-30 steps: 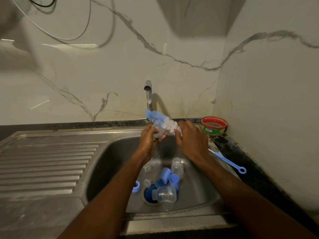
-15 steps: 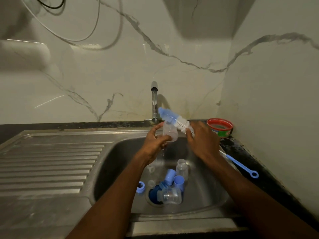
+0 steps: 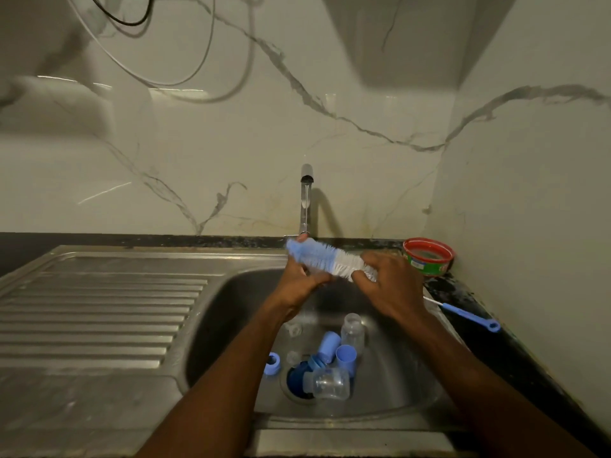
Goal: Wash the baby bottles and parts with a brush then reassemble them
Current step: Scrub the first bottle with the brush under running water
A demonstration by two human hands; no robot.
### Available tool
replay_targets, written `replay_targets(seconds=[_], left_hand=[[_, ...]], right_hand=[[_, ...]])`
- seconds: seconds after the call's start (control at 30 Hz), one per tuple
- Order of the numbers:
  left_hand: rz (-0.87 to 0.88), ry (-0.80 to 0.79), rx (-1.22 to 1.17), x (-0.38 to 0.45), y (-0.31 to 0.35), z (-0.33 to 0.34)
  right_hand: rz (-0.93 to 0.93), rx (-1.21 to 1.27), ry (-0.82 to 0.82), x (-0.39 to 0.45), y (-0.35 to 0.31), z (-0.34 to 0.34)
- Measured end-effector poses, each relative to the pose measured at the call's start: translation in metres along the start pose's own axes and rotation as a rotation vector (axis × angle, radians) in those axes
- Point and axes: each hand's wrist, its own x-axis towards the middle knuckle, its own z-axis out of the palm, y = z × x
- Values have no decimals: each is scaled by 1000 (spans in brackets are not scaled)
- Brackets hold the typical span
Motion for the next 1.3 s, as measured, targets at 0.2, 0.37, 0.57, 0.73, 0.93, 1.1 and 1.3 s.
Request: replay_targets(seconds=[0.2, 0.37, 0.57, 0.73, 0.93, 1.1, 1.3], left_hand=[[-51, -162, -68, -2, 0, 1], [-29, -110, -3, -4, 4, 6], [12, -205, 85, -6, 1, 3], [-7, -149, -173, -5, 8, 7], [-6, -123, -314, -2, 11, 1], [-15, -148, -233, -1, 7, 7], [-3, -146, -288, -8, 8, -4]], right_hand=[[100, -34, 4, 7, -9, 7], [93, -9, -30, 6, -3, 4], [89, -92, -25, 7, -5, 8], [75, -9, -25, 7, -8, 4], [4, 43, 57, 5, -14, 3], [170, -73, -49, 13, -17, 2], [-41, 71, 32, 1, -17, 1]])
